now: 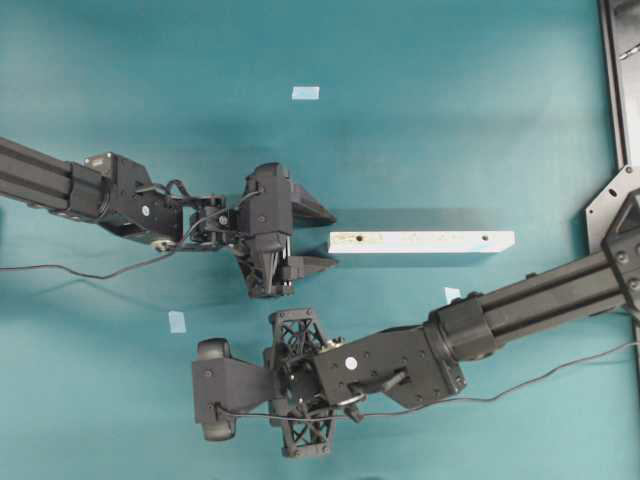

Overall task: Move the wooden board into place and insert the rod into its hole.
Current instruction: 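Close the right gripper on the wooden dowel, then lift the dowel with the right gripper and carry it over the board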

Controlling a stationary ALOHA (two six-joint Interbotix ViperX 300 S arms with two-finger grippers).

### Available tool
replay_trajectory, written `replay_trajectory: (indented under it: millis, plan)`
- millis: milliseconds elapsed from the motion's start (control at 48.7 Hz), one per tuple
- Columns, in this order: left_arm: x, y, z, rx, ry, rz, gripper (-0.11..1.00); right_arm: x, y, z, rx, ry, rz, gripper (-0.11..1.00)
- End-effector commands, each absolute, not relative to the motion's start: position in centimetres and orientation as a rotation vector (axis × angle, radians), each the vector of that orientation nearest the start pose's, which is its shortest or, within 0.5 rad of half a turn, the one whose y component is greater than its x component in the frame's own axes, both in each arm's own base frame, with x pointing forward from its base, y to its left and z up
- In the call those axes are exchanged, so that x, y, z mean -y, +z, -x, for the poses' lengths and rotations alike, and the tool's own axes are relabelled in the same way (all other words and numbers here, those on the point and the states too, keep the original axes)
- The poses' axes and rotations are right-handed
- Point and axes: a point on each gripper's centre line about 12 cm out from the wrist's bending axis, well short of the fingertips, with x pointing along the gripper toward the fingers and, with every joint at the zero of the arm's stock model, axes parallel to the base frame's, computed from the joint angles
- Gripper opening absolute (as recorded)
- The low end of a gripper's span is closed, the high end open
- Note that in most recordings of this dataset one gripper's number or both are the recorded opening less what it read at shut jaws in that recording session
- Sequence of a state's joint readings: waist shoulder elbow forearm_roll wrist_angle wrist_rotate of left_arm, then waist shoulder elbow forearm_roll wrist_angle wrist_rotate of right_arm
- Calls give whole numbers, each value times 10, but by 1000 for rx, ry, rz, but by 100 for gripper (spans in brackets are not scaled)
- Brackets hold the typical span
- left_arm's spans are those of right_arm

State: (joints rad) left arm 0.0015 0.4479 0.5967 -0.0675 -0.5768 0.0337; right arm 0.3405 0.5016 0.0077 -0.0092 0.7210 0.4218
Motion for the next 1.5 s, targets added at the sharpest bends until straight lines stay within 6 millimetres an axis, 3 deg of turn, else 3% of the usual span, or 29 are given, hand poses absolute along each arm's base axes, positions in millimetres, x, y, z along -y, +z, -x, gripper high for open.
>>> replay_trajectory:
  millis: [0, 349, 555, 658, 904, 1192, 1480]
  plan:
    - [-7, 73, -443, -430, 45, 8, 74, -168, 115, -471, -1222, 44, -153, 32]
    - [-8, 73, -443, -430, 47, 10, 74, -174, 108, -468, -1222, 45, -165, 32]
    - [-8, 72, -443, -432, 47, 9, 74, -176, 114, -467, -1212, 40, -181, 18]
    - [-8, 72, -443, -433, 46, 9, 74, -176, 131, -468, -1174, 51, -173, 10]
    - [-8, 72, -443, -436, 46, 9, 74, -163, 193, -468, -1025, 60, -66, 10]
    - [-8, 74, -443, -435, 46, 11, 74, -143, 262, -461, -876, 57, -86, 10]
    - [-8, 75, -444, -436, 46, 11, 74, -121, 296, -456, -802, 35, -96, 10]
